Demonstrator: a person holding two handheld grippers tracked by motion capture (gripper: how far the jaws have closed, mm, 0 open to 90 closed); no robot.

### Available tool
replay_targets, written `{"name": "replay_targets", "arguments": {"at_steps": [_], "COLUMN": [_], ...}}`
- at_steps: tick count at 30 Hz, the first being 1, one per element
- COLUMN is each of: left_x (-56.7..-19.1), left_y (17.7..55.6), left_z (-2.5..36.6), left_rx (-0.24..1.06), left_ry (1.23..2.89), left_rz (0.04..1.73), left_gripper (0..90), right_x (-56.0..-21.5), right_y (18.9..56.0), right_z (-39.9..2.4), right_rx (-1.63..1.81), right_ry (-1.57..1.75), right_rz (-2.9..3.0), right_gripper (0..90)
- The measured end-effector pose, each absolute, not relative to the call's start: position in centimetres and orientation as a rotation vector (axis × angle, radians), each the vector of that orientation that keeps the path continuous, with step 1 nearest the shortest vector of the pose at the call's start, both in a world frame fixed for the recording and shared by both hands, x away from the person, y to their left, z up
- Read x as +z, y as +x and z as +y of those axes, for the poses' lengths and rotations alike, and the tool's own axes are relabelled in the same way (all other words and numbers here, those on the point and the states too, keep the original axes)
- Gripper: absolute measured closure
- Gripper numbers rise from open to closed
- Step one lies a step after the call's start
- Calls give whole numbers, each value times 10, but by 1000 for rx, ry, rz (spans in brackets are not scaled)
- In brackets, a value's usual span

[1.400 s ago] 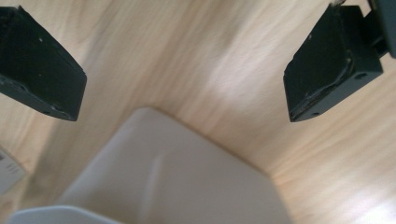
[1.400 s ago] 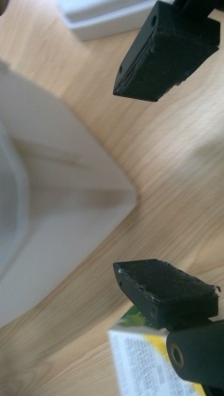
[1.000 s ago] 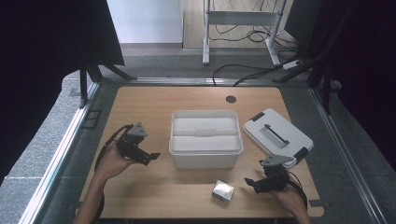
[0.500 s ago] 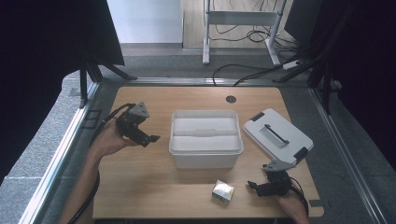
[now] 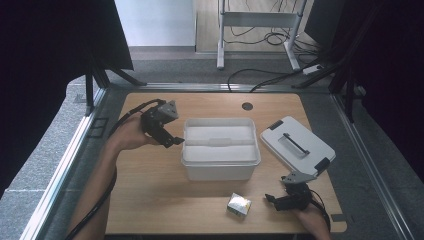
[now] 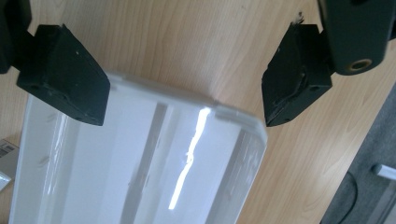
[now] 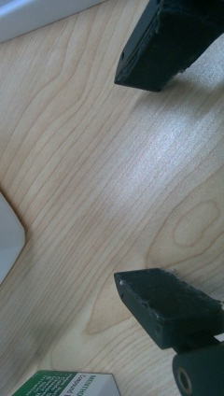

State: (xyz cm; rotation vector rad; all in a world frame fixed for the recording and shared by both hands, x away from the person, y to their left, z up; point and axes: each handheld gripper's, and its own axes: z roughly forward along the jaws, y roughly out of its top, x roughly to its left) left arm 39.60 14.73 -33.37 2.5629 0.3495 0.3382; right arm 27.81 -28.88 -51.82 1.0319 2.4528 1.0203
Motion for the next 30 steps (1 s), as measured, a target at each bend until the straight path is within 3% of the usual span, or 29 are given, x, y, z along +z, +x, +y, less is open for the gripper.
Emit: {"name": "replay_targets", "arguments": {"at_steps": [18, 30], "left_x": [-350, -372], "left_y": [418, 431], "left_z": [46, 21], "left_rx": [206, 84], "left_ry": [2656, 2740], "left_rz": [102, 60], "left_gripper": [465, 808], "right_x": [-518, -518], "right_y": [278, 278], "right_z": [-289, -289], "right_rx": [1019, 1020], "right_ry": [1030, 1037], "right_rz": [2453, 2453], "right_gripper": [56, 56]}}
